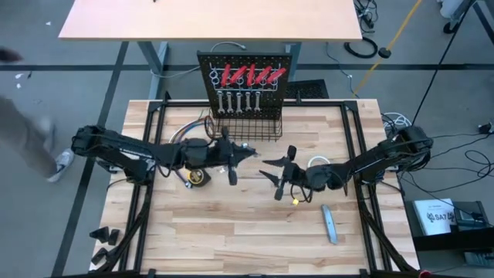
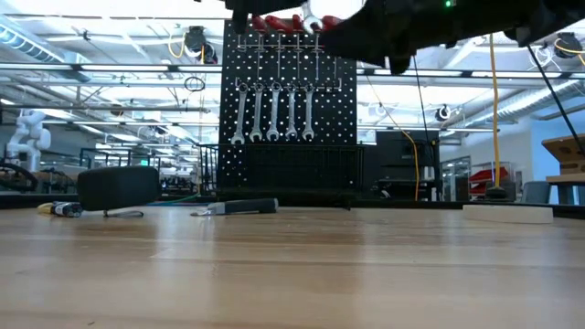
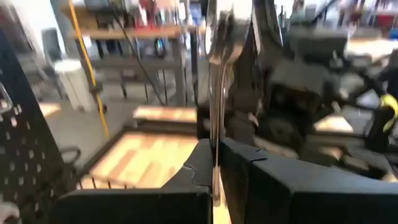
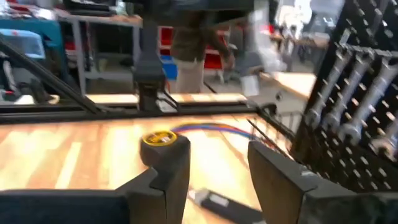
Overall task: Hang tools onto peg board
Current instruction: Hang the wrench on the peg board
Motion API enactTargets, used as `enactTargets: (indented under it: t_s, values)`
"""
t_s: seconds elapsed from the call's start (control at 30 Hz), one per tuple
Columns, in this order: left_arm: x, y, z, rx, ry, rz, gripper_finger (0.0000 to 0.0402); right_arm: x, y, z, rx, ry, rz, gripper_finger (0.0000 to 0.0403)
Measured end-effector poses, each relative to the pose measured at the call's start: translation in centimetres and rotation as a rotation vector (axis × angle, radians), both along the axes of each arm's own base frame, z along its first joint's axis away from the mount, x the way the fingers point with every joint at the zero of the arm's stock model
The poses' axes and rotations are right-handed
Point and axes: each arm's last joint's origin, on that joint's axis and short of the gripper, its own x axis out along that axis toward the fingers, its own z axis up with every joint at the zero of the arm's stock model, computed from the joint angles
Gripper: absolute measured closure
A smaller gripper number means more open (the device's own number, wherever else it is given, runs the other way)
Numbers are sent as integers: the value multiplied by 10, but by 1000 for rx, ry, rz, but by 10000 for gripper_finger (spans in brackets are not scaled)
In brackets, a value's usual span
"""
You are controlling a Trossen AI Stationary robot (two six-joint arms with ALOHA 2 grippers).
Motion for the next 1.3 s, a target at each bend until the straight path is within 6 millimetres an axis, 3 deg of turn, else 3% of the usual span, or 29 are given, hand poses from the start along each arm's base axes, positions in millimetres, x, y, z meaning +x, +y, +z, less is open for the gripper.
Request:
enactTargets:
  t_s: [0.1,0.23,0.3,0.53,1.03,1.3]
  values:
    - [-2,3,0,-48,59,-27,391,-5,-2,2,24,41,0,264]
    - [0,3,-4,-102,85,-85,391,-9,-3,8,21,45,13,365]
    - [3,2,-9,-106,103,-85,391,-10,-4,11,18,21,-16,389]
    - [16,2,-20,-108,89,-85,391,-6,-6,8,83,-49,-148,402]
    - [19,5,-21,-123,54,-6,391,3,-4,2,126,-94,-150,403]
    - [19,10,-21,-150,55,19,392,21,-2,-6,105,-63,-180,403]
